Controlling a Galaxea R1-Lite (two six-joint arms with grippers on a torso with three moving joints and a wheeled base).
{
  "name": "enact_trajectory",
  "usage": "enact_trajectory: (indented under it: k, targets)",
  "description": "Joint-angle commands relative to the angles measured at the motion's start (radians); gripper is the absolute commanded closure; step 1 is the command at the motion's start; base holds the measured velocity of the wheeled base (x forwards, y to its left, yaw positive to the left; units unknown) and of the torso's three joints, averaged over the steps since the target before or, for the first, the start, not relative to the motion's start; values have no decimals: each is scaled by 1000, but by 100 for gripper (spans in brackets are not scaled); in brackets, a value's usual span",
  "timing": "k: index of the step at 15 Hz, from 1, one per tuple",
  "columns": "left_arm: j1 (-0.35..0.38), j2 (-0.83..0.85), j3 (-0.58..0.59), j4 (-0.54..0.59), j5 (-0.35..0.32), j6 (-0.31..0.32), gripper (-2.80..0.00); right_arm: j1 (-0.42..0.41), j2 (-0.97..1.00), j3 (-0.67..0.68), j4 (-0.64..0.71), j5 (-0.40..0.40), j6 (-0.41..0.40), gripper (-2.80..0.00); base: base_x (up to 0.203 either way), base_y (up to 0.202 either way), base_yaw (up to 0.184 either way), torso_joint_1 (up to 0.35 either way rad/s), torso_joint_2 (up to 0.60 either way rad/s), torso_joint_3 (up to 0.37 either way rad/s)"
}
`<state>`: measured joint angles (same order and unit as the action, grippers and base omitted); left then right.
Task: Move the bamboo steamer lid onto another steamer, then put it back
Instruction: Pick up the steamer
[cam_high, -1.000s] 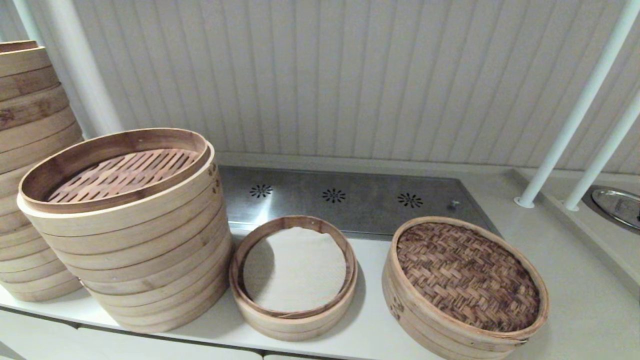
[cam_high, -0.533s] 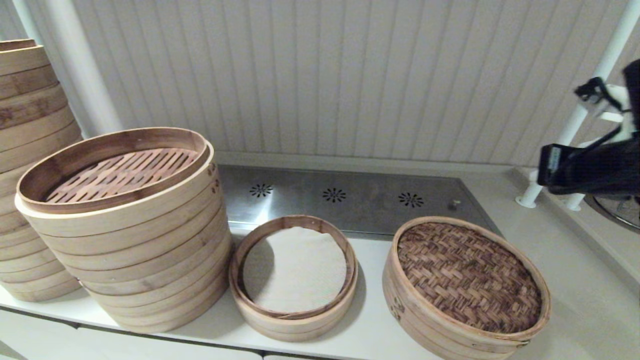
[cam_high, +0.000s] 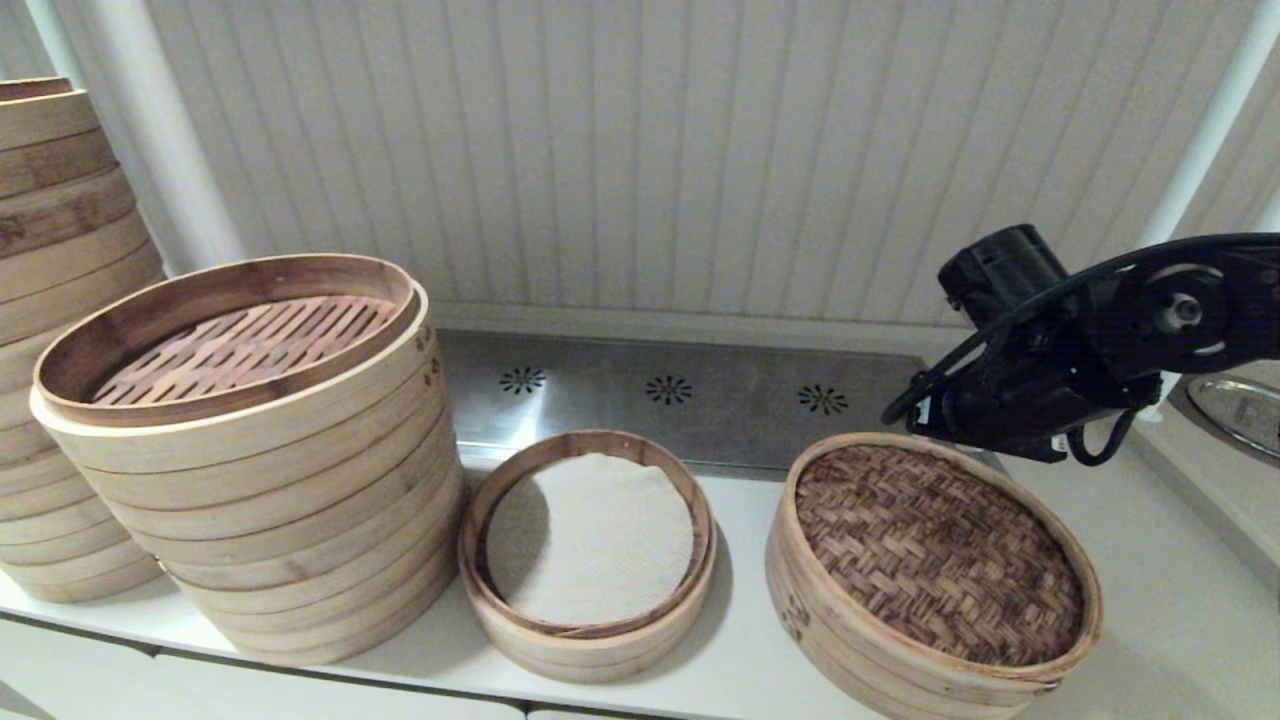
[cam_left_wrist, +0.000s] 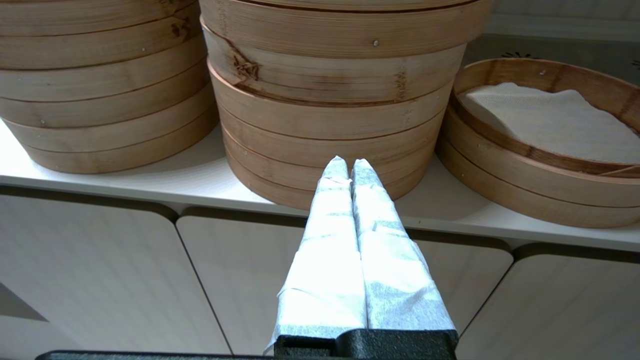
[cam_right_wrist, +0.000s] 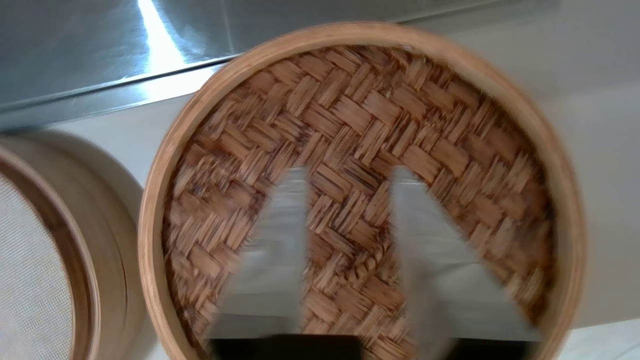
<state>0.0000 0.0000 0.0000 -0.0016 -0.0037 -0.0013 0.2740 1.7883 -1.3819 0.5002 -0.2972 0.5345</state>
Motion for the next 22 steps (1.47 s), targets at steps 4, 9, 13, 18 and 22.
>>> enact_trajectory:
  k: [4, 9, 13, 18, 22]
  targets:
    - [0, 2, 0, 0, -1, 0, 0, 28, -15, 13, 23, -12, 196, -280, 0, 0, 0, 0, 0, 0]
    - [0, 2, 0, 0, -1, -2, 0, 91, -3, 9, 164, -123, 380, -280, 0, 0, 0, 0, 0, 0]
    - [0, 2, 0, 0, 1, -2, 0, 117, 36, 59, 190, -187, 440, -280, 0, 0, 0, 0, 0, 0]
    - [0, 2, 0, 0, 1, -3, 0, 117, 42, 67, 184, -183, 489, -280, 0, 0, 0, 0, 0, 0]
    - [0, 2, 0, 0, 1, -2, 0, 118, 84, 59, 164, -196, 537, -280, 0, 0, 0, 0, 0, 0]
